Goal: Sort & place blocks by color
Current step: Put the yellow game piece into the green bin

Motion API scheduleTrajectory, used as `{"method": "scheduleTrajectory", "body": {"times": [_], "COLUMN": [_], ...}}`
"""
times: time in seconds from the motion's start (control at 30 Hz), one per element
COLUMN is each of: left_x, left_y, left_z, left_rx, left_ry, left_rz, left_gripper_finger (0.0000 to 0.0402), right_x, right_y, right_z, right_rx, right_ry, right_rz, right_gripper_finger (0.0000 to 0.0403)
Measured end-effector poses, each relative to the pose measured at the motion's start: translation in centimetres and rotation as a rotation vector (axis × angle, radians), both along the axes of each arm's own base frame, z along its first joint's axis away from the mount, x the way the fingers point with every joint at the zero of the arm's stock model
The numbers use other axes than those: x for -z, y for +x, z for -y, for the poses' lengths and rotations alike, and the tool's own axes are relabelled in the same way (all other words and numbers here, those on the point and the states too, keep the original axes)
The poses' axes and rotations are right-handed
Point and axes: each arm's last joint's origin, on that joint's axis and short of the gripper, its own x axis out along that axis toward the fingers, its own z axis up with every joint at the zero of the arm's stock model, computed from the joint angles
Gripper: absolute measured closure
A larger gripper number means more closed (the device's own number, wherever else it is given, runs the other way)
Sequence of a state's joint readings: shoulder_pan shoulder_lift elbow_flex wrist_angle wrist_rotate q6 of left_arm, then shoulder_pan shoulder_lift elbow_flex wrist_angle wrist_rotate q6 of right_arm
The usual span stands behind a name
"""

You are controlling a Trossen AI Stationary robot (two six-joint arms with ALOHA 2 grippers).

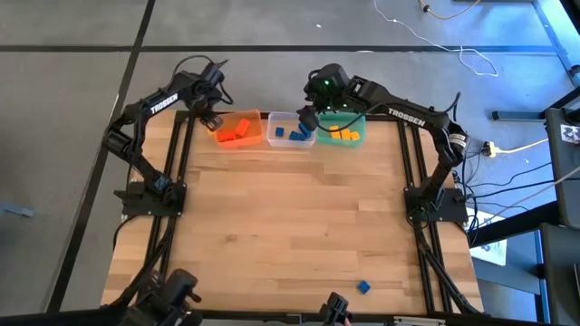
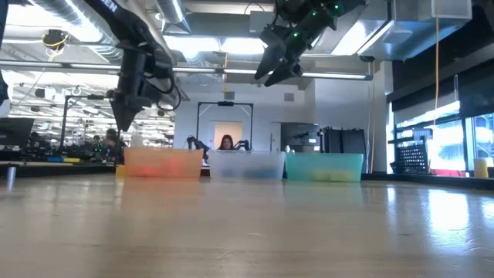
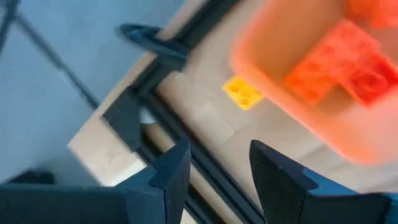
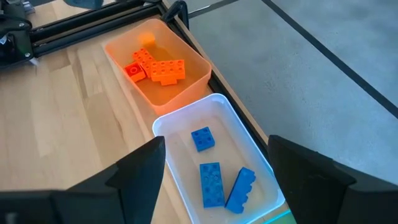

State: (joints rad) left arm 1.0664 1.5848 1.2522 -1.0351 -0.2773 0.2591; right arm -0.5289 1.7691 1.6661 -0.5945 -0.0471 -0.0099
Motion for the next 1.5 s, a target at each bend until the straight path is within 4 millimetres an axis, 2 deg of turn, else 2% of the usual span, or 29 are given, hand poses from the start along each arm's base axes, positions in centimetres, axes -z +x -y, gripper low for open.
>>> {"method": "scheduleTrajectory", "body": {"times": [0.3, 0.57, 0.9, 1.17, 1.5], "left_x": [0.7, 4.5, 6.9, 7.0, 7.1], "left_y": [0.3, -0.1, 0.0, 0.4, -0.4], "left_z": [0.1, 0.7, 0.6, 0.1, 0.1], "left_rx": [0.099, 0.099, 0.089, 0.098, 0.071], "left_ry": [-0.042, -0.035, 0.066, 0.127, 0.12], "left_rz": [-0.024, -0.031, 0.022, 0.088, 0.02], "left_gripper_finger": [0.0244, 0.0244, 0.0244, 0.0244, 0.0244], "right_x": [0.0, 0.0, -0.1, -0.1, -0.1], "right_y": [0.2, 0.7, 0.9, 0.9, 0.9], "right_z": [-0.4, -1.2, -1.4, -1.4, -1.4], "right_rx": [-0.01, -0.035, -0.042, -0.043, -0.043], "right_ry": [0.002, -0.001, -0.006, -0.008, -0.008], "right_rz": [0.0, 0.004, 0.012, 0.012, 0.012], "right_gripper_finger": [0.012, 0.012, 0.012, 0.012, 0.012]}}
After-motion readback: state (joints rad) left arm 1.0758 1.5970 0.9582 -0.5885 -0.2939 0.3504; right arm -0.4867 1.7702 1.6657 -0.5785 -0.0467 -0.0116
